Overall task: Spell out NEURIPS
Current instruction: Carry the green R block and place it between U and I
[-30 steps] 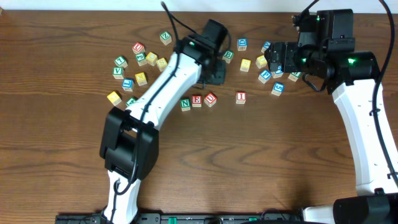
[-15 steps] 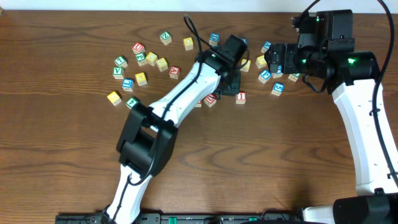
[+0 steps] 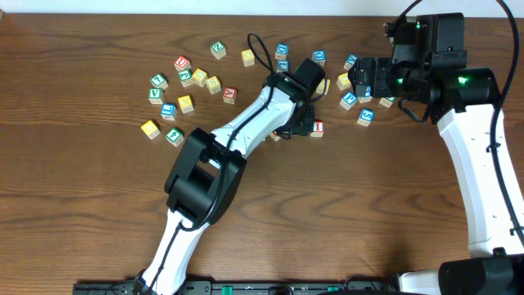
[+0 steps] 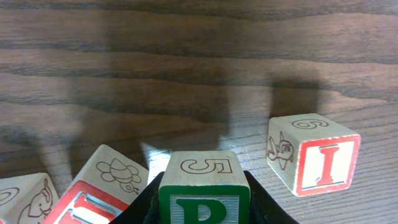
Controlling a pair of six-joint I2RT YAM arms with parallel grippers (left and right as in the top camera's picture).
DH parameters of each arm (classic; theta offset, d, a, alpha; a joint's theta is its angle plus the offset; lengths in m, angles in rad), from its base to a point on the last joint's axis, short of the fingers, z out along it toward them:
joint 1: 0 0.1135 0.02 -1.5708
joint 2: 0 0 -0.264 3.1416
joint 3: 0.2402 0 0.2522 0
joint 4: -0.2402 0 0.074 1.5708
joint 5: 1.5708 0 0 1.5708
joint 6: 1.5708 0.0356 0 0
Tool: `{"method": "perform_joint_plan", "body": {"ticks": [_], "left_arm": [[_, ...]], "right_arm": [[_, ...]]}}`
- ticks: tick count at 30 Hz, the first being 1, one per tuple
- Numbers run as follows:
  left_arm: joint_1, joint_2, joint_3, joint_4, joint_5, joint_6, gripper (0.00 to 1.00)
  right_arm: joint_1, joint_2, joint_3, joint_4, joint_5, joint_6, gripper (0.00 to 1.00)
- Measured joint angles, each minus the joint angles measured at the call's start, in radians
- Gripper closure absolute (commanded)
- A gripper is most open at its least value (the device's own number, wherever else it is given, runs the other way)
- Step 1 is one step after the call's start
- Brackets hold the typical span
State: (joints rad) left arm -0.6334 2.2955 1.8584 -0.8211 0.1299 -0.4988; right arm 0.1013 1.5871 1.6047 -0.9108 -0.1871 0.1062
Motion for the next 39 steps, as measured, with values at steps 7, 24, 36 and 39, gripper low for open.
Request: {"method": "perform_joint_plan", "body": {"ticks": [7,24,36,39], "left_arm": [[-0.005,0.000,0.000,0.016,0.000,-0.003,0.71],[-0.018,0.004,-0.035,0.054,0.000,-0.003,0.50],[-0.031,0.005,-0.035,0.060,0.003,-0.006,0.47],[-0.031,0.005,-0.035,0.060,0.003,-0.006,0.47]], "right_arm": [[0.000,0.000,0.000,-0.005,0.000,0.000,0.01],[0.000,0.000,0.000,-0.010,0.000,0.000,0.01],[0.000,0.000,0.000,-0.012,0.000,0.000,0.01],[0.000,0.000,0.000,-0.012,0.000,0.000,0.01]]}}
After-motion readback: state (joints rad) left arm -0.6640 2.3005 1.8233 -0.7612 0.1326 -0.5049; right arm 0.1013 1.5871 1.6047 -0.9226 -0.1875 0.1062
